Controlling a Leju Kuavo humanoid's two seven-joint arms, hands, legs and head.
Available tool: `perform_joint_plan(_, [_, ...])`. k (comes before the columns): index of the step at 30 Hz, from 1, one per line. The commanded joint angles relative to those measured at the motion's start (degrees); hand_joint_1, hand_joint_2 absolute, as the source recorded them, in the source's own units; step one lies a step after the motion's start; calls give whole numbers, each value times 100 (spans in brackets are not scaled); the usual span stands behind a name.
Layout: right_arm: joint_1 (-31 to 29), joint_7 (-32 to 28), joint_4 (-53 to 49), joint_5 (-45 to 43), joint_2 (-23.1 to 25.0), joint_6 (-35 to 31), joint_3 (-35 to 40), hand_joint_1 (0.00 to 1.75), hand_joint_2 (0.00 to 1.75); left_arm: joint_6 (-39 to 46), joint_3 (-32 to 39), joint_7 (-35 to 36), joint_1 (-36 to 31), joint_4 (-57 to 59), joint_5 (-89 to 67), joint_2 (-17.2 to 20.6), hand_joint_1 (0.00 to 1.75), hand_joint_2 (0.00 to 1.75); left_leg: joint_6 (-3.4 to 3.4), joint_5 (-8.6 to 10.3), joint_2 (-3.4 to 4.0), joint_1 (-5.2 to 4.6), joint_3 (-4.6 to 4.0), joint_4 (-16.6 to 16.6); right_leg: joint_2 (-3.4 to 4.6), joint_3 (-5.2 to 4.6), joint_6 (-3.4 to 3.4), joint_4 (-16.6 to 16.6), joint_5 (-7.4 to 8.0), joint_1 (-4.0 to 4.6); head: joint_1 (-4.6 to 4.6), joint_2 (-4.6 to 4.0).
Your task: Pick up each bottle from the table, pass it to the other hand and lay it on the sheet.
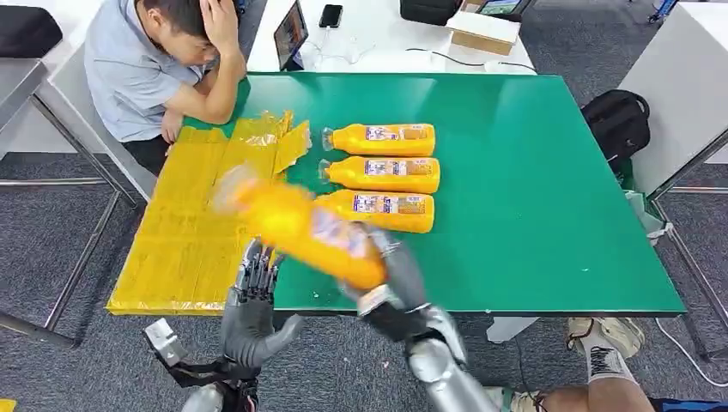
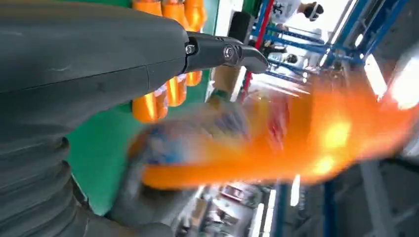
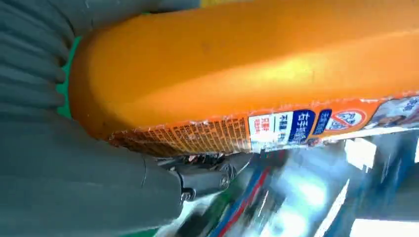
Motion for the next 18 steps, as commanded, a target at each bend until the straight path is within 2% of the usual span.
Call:
perform_joint_plan(1, [-799,-31,1859,-3,397,62,1185,175,175,-30,-230,160,-349,503,-197,197,0,175,-11,-5,10,6,31,-11,5,27,-14,-9,-6,6,0,0])
perform_joint_plan(5, [-798,-27,1782,-18,334,84,1182,175,175,-29,-220,157,-346,529,-198,196,0,175,-5,-2,2,4,17,-6,0,18,-8,-3,-5,3,0,0])
perform_joint_plan(8, [-783,-28,1726,-40,318,122,1204,175,175,-35,-218,171,-351,534,-200,193,0,175,-10,-12,3,9,38,-6,-1,41,-15,-9,-12,8,2,0])
perform_joint_plan(9, [-813,-40,1707,-68,346,182,1263,175,175,-91,-226,215,-380,590,-178,188,0,175,-7,-4,-2,5,17,-5,-2,20,-9,-6,-6,3,0,0])
perform_joint_plan(10, [-836,-70,1686,-68,373,191,1331,175,175,-226,-232,244,-414,654,-88,187,0,175,-11,-14,6,7,40,-6,1,42,-16,-8,-14,7,0,0])
perform_joint_plan(16, [-774,-64,1503,6,497,21,1647,175,175,-471,-193,434,-568,980,168,122,0,175,-8,-7,3,3,18,-4,2,20,-12,-4,-7,4,0,0])
perform_joint_plan(18, [-730,-66,1483,25,445,0,1808,175,175,-607,-101,721,-600,1036,482,87,0,175,-7,-7,1,3,19,-4,-1,21,-11,-3,-8,3,-2,0])
